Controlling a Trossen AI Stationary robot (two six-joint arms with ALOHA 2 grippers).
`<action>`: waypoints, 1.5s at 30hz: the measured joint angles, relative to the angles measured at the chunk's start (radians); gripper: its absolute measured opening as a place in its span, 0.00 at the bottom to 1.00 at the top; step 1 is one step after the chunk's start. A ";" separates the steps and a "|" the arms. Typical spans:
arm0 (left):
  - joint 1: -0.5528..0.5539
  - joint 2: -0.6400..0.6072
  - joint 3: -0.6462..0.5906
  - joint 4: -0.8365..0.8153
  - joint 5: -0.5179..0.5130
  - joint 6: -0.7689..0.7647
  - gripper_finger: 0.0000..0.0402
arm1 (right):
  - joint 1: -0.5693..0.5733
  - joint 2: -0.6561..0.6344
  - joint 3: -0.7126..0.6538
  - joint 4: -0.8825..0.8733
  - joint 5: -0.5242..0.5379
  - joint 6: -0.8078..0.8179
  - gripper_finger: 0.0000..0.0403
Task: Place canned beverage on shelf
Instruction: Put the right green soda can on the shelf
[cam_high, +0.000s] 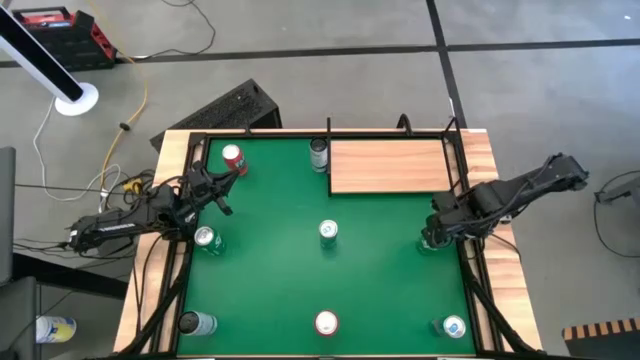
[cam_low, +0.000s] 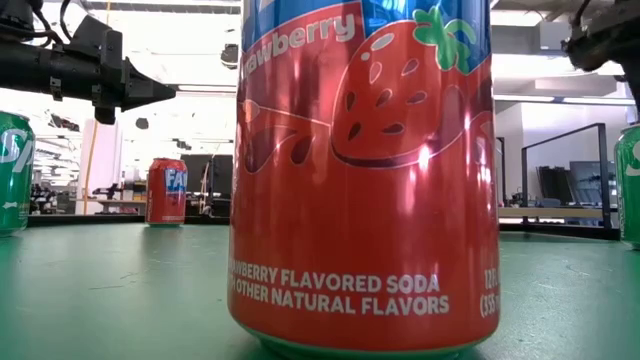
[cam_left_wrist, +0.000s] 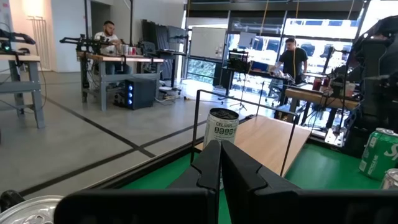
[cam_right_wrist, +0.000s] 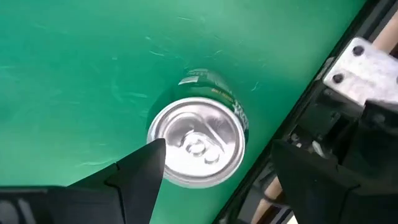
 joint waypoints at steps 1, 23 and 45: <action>0.000 0.000 0.000 0.000 0.000 0.003 0.00 | 0.000 0.006 -0.007 0.015 0.000 -0.014 0.79; 0.000 0.000 0.000 0.019 -0.001 0.008 0.00 | 0.000 -0.055 -0.014 0.045 0.027 -0.027 0.79; 0.000 0.000 0.000 0.019 -0.001 0.042 0.00 | 0.000 0.020 -0.010 0.055 0.019 -0.035 0.79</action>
